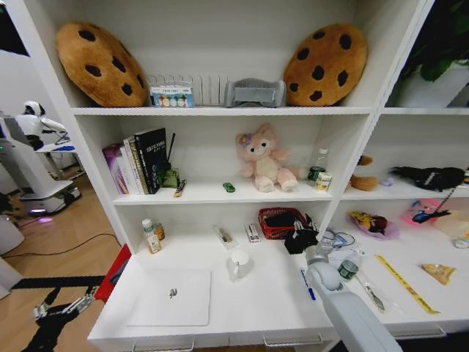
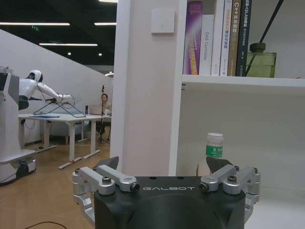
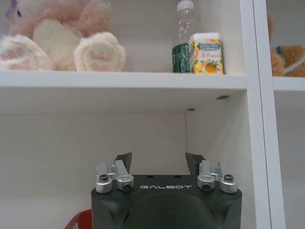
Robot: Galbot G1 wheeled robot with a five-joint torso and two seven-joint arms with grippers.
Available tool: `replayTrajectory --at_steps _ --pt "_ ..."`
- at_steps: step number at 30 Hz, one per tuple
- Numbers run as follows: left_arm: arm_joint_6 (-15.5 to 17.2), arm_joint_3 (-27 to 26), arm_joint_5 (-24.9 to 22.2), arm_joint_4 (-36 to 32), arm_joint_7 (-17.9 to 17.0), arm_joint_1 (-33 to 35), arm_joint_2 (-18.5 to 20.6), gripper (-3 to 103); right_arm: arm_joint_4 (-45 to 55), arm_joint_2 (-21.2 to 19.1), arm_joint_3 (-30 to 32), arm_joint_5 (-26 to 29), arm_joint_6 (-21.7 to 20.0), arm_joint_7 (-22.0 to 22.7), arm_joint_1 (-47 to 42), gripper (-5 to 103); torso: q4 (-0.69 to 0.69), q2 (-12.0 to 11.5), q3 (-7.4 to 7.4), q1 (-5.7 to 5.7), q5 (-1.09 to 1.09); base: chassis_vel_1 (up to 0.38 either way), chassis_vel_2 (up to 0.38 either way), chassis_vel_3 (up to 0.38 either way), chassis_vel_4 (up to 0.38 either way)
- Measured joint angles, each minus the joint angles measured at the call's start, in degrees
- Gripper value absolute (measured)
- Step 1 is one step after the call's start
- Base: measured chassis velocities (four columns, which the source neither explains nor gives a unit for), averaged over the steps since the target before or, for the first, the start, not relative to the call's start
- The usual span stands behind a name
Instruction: Organize the objects on the table.
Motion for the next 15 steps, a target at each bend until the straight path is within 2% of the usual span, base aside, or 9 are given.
replayTrajectory --at_steps 1,3,6,9,10,12,14,15 --pt "0.0 0.0 0.0 0.0 0.0 0.0 0.0 100 0.0 0.0 0.0 0.0 0.0 0.0 0.0 63 0.00 0.0 0.00 0.00 0.00 0.000 0.000 0.000 0.000" --pt "0.0 0.0 0.0 0.0 0.0 0.0 0.0 100 5.8 -1.3 0.5 0.3 -1.6 0.9 -3.8 74 0.00 0.0 0.00 0.00 -0.02 0.000 0.000 0.000 0.000" --pt "0.0 0.0 0.0 0.0 0.0 0.0 0.0 100 9.3 -2.1 1.1 0.7 -3.0 1.7 -7.1 80 0.00 0.0 0.00 0.00 -0.01 0.000 0.000 0.000 0.000" --pt "0.0 0.0 0.0 0.0 0.0 0.0 0.0 100 15.6 -3.5 2.8 3.5 -8.6 4.5 -14.3 95 -0.02 0.0 0.00 0.00 0.00 0.000 0.000 0.000 0.000" --pt "0.0 0.0 0.0 0.0 0.0 0.0 0.0 100 15.6 -3.5 2.8 3.5 -8.6 4.5 -14.3 95 -0.02 0.0 0.00 0.00 0.00 0.000 0.000 0.000 0.000" --pt "0.0 0.0 0.0 0.0 0.0 0.0 0.0 100 19.6 -4.4 4.8 6.8 -15.2 7.5 -19.1 100 -0.01 0.0 -0.01 0.00 0.00 0.000 0.000 0.000 0.000" --pt "0.0 0.0 0.0 0.0 0.0 0.0 0.0 100 20.1 -4.5 5.1 7.6 -16.3 7.9 -19.7 100 -0.01 0.0 0.00 0.00 -0.01 0.000 0.000 0.000 0.000" --pt "0.0 0.0 0.0 0.0 0.0 0.0 0.0 100 21.5 -4.9 6.1 9.8 -19.1 9.1 -21.3 100 -0.01 0.0 -0.01 0.00 -0.02 0.000 0.000 0.000 0.000"
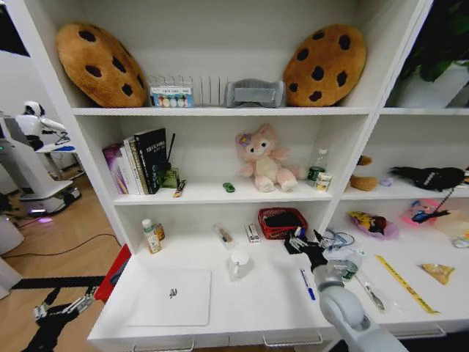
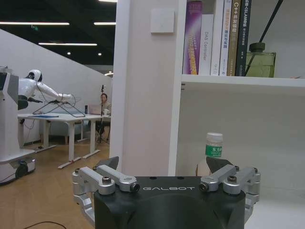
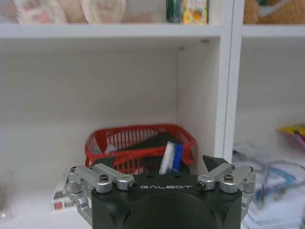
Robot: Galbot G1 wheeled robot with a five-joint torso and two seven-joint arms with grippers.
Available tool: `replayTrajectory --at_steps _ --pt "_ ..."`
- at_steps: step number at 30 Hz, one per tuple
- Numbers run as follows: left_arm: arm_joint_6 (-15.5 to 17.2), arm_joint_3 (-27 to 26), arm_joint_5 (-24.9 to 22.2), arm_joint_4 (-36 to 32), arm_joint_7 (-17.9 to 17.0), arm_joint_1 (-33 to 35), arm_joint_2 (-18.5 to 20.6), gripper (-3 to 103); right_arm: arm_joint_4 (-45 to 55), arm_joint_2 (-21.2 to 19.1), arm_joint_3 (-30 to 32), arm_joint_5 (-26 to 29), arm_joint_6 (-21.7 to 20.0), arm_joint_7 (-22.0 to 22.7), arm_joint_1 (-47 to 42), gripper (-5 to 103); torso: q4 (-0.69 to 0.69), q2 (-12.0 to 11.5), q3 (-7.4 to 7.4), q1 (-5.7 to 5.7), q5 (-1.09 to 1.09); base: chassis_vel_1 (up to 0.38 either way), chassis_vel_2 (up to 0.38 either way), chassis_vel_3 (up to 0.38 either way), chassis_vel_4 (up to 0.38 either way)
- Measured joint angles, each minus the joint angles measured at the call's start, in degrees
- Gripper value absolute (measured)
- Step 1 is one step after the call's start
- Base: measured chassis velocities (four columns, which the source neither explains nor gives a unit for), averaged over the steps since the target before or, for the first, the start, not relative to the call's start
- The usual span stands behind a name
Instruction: Organize the objects on the table.
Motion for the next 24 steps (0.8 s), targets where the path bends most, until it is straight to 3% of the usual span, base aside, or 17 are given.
replayTrajectory --at_steps 2,6,8,10,13,18,24 --pt "0.0 0.0 0.0 0.0 0.0 0.0 0.0 100 2.3 -0.5 1.9 4.6 -5.7 2.9 -1.8 100 0.00 0.0 0.00 0.00 0.01 0.000 0.000 0.000 0.000" --pt "0.0 0.0 0.0 0.0 0.0 0.0 0.0 100 3.8 -1.0 2.9 9.0 -10.3 5.3 -2.1 100 0.01 0.0 0.00 0.00 0.01 0.000 0.000 0.000 0.000" --pt "0.0 0.0 0.0 0.0 0.0 0.0 0.0 100 4.2 -2.0 3.4 15.0 -18.0 9.1 -1.0 100 0.01 0.0 0.00 0.00 0.01 0.000 0.000 0.000 0.000" --pt "0.0 0.0 0.0 0.0 0.0 0.0 0.0 100 3.7 -2.1 3.3 15.6 -19.2 9.9 -0.3 100 0.01 0.0 0.00 0.00 0.01 0.000 0.000 0.000 0.000" --pt "0.0 0.0 0.0 0.0 0.0 0.0 0.0 100 0.8 -2.4 1.8 19.9 -24.6 13.5 2.5 100 0.02 0.0 0.01 0.02 0.02 0.000 0.000 0.000 0.000" --pt "0.0 0.0 0.0 0.0 0.0 0.0 0.0 100 -2.6 -2.9 -0.1 23.2 -27.7 15.0 4.5 100 0.01 0.0 0.01 0.02 0.02 0.000 0.000 0.000 0.000" --pt "0.0 0.0 0.0 0.0 0.0 0.0 0.0 100 -5.5 -3.4 -2.1 24.7 -28.2 15.2 6.7 100 0.01 0.0 0.01 0.02 0.01 0.000 0.000 0.000 0.000"
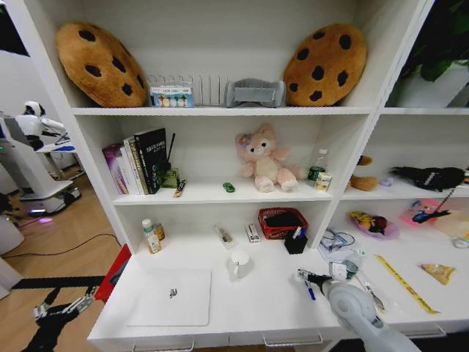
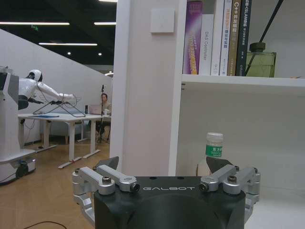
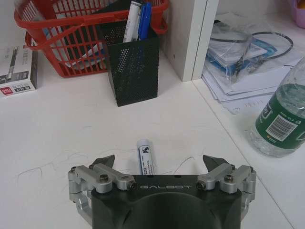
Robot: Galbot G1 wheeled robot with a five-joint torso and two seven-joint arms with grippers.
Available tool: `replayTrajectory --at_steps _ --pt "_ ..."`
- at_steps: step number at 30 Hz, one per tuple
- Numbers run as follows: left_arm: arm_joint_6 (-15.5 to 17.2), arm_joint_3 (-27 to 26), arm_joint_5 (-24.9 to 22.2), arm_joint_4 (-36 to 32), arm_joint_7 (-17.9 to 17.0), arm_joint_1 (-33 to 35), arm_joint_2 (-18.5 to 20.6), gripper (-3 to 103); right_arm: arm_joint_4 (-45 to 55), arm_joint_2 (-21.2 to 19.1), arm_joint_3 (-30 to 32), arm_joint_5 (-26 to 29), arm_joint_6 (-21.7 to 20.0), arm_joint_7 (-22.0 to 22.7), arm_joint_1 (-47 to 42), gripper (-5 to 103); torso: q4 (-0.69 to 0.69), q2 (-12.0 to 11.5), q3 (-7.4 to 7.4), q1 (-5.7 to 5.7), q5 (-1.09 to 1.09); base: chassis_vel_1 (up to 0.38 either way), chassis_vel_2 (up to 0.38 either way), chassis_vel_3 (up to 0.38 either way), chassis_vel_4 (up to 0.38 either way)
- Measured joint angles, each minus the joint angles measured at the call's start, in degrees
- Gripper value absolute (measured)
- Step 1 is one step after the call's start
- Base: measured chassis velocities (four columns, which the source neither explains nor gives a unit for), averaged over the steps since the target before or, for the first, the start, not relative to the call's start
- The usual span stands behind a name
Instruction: Organize the objects on the table.
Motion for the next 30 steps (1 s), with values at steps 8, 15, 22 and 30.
replayTrajectory --at_steps 8,15,22,30 --pt "0.0 0.0 0.0 0.0 0.0 0.0 0.0 100 -3.5 0.2 -2.1 -0.9 0.9 -0.7 2.6 97 0.00 0.0 0.00 0.00 0.00 0.000 0.000 0.000 0.000" --pt "0.0 0.0 0.0 0.0 0.0 0.0 0.0 100 -4.6 0.1 -4.2 -1.8 1.2 -0.7 4.7 76 0.00 0.0 0.00 0.00 0.00 0.000 0.000 0.000 0.000" --pt "0.0 0.0 0.0 0.0 0.0 0.0 0.0 100 -4.9 0.4 -5.8 -1.8 1.3 0.2 5.5 48 0.00 0.0 0.00 -0.01 -0.01 0.000 0.000 0.000 0.000" --pt "0.0 0.0 0.0 0.0 0.0 0.0 0.0 100 -5.0 0.7 -5.3 -1.7 1.6 0.6 4.9 16 -0.01 0.0 -0.01 -0.02 0.00 0.000 0.000 0.000 0.000"
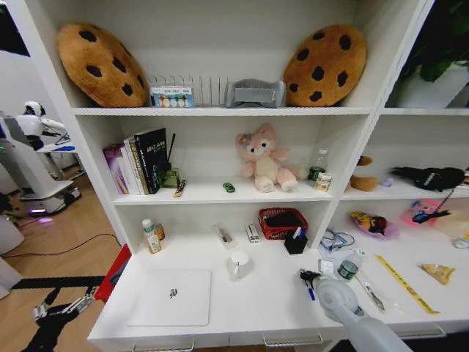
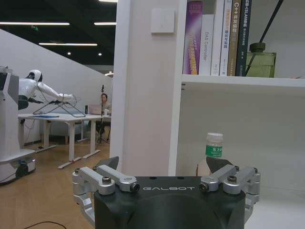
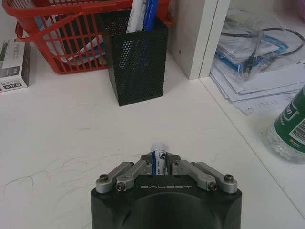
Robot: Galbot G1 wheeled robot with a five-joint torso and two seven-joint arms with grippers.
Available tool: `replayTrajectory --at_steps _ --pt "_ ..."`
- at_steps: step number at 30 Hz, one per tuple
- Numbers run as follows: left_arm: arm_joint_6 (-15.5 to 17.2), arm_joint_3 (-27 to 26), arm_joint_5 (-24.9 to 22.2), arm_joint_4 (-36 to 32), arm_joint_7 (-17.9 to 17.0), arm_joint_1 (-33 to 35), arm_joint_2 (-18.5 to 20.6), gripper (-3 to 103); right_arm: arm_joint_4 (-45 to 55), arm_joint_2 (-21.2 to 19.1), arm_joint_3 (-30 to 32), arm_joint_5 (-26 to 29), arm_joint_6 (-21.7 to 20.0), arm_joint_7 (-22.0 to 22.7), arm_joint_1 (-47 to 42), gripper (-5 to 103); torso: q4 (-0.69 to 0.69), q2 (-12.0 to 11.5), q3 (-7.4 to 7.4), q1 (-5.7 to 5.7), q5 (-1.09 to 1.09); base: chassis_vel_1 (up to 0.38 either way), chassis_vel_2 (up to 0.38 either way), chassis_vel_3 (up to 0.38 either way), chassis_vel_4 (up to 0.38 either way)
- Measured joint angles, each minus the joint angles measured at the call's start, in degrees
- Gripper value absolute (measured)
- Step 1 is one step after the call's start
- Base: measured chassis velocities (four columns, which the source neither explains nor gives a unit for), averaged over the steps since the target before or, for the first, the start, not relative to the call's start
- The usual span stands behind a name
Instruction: Organize the objects on the table.
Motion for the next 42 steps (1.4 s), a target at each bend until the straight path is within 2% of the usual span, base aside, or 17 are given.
replayTrajectory --at_steps 6,9,10,11,12,13,14,15,17,19,21,22,26,30,42 --pt "0.0 0.0 0.0 0.0 0.0 0.0 0.0 100 0.7 -0.2 0.3 -0.5 0.4 -0.3 0.4 12 0.00 0.0 0.00 0.00 0.02 0.000 0.000 0.000 0.000" --pt "0.0 0.0 0.0 0.0 0.0 0.0 0.0 100 1.9 -0.2 1.2 -4.7 4.2 -3.4 0.4 12 0.01 0.0 0.00 0.00 0.01 0.000 0.000 0.000 0.000" --pt "0.0 0.0 0.0 0.0 0.0 0.0 0.0 100 1.9 -0.2 1.2 -4.7 4.2 -3.4 0.4 12 0.01 0.0 0.00 0.00 0.01 0.000 0.000 0.000 0.000" --pt "0.0 0.0 0.0 0.0 0.0 0.0 0.0 100 2.1 -0.1 1.4 -7.1 6.2 -5.0 0.3 12 0.00 0.0 0.00 0.00 0.00 0.000 0.000 0.000 0.000" --pt "0.0 0.0 0.0 0.0 0.0 0.0 0.0 100 1.9 0.4 1.5 -15.4 12.9 -8.9 0.3 12 -0.01 0.0 0.00 0.00 0.00 0.000 0.000 0.000 0.000" --pt "0.0 0.0 0.0 0.0 0.0 0.0 0.0 100 1.9 0.4 1.5 -15.4 12.9 -8.9 0.3 12 -0.01 0.0 0.00 0.00 0.00 0.000 0.000 0.000 0.000" --pt "0.0 0.0 0.0 0.0 0.0 0.0 0.0 100 1.5 0.7 1.5 -20.4 17.2 -11.2 0.5 12 -0.01 0.0 0.00 0.00 0.00 0.000 0.000 0.000 0.000" --pt "0.0 0.0 0.0 0.0 0.0 0.0 0.0 100 1.5 0.7 1.5 -20.4 17.2 -11.2 0.5 12 -0.01 0.0 0.00 0.00 0.00 0.000 0.000 0.000 0.000" --pt "0.0 0.0 0.0 0.0 0.0 0.0 0.0 100 -0.3 1.9 0.7 -30.1 28.0 -16.1 3.1 12 0.00 0.0 0.00 0.00 0.00 0.000 0.000 0.000 0.000" --pt "0.0 0.0 0.0 0.0 0.0 0.0 0.0 100 -0.7 2.1 0.4 -31.0 29.3 -16.7 3.8 12 0.00 0.0 0.00 0.00 0.01 0.000 0.000 0.000 0.000" --pt "0.0 0.0 0.0 0.0 0.0 0.0 0.0 100 -2.5 3.0 -1.0 -32.6 33.4 -18.3 7.3 12 0.01 0.0 0.00 0.00 0.00 0.000 0.000 0.000 0.000" --pt "0.0 0.0 0.0 0.0 0.0 0.0 0.0 100 -2.5 3.0 -1.0 -32.6 33.4 -18.3 7.3 12 0.01 0.0 0.00 0.00 0.00 0.000 0.000 0.000 0.000" --pt "0.0 0.0 0.0 0.0 0.0 0.0 0.0 100 -7.6 4.0 -3.4 -35.8 38.3 -20.6 12.9 12 0.02 0.0 0.01 0.00 -0.01 0.000 0.000 0.000 0.000" --pt "0.0 0.0 0.0 0.0 0.0 0.0 0.0 100 -12.6 4.6 -4.2 -37.7 40.7 -22.1 15.7 12 0.01 0.0 0.01 0.01 0.00 0.000 0.000 0.000 0.000" --pt "0.0 0.0 0.0 0.0 0.0 0.0 0.0 100 -21.4 6.3 -4.2 -37.8 44.2 -24.2 18.4 12 0.00 0.0 0.01 0.01 0.00 0.000 0.000 0.000 0.000"
